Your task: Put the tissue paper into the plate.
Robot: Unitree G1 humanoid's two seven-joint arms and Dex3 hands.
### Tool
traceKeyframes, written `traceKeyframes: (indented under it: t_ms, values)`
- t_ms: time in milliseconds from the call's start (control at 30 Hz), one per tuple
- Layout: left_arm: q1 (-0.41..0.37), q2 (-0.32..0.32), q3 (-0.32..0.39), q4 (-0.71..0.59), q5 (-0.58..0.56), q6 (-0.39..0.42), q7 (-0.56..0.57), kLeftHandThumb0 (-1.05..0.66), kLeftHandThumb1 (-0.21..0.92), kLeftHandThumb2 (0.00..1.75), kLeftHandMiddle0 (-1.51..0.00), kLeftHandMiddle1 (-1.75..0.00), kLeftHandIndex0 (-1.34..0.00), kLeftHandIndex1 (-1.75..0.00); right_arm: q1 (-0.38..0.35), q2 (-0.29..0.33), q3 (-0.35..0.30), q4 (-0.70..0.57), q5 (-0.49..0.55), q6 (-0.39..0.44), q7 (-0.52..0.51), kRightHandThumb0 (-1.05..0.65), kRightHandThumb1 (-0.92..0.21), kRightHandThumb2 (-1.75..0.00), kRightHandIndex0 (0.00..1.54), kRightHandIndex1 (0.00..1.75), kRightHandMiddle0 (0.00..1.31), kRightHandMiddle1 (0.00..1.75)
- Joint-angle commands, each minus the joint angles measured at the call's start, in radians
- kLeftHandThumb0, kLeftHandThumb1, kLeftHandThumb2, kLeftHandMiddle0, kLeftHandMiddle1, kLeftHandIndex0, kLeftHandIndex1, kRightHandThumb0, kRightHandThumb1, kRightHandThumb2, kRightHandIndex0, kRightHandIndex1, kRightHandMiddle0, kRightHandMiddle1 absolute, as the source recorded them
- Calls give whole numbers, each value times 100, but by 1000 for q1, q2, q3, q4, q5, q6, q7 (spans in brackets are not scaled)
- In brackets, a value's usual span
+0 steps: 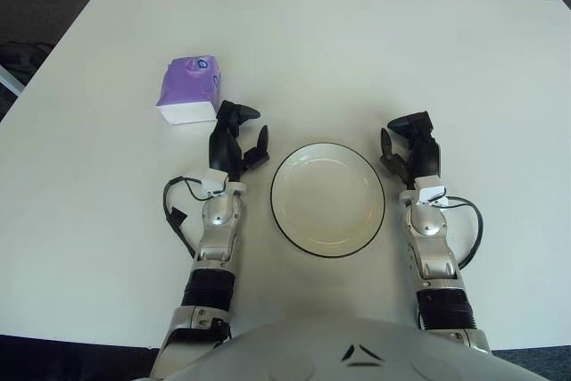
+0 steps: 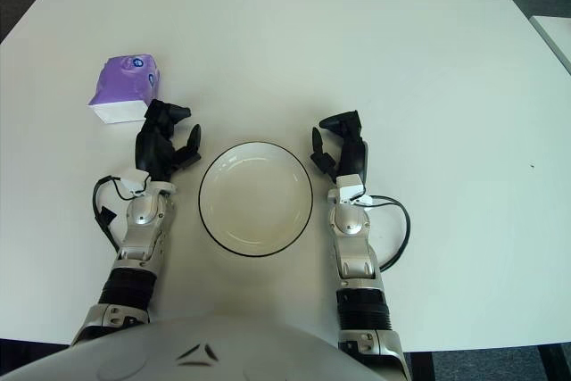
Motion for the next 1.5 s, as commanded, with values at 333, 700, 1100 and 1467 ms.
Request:
traceKeyframes:
  t_ms: [333, 700, 1100, 1467]
  values:
    - [115, 18, -15, 47, 94, -122, 60, 0, 49, 98, -61, -130, -44, -175, 70, 13, 4, 63, 11, 79, 7, -35, -86, -61, 58, 113, 23, 175]
    - [127, 94, -42, -16, 401, -301, 290, 0, 55, 91, -61, -132, -36, -175, 73, 16, 7, 54, 12, 76, 8, -35, -89, -57, 58, 112, 21, 175]
    - [131, 150, -76, -50, 677, -229, 534, 0, 46, 110, -60, -154, -31, -175, 69, 12, 6, 57, 15, 89, 16, -35, -89, -58, 58, 112, 21, 175]
    - [124, 218, -98, -84, 790, -200, 669, 0, 54, 107, -46, -171, -23, -175, 69, 15, 6, 55, 16, 80, 12, -35, -88, -58, 59, 113, 21, 175]
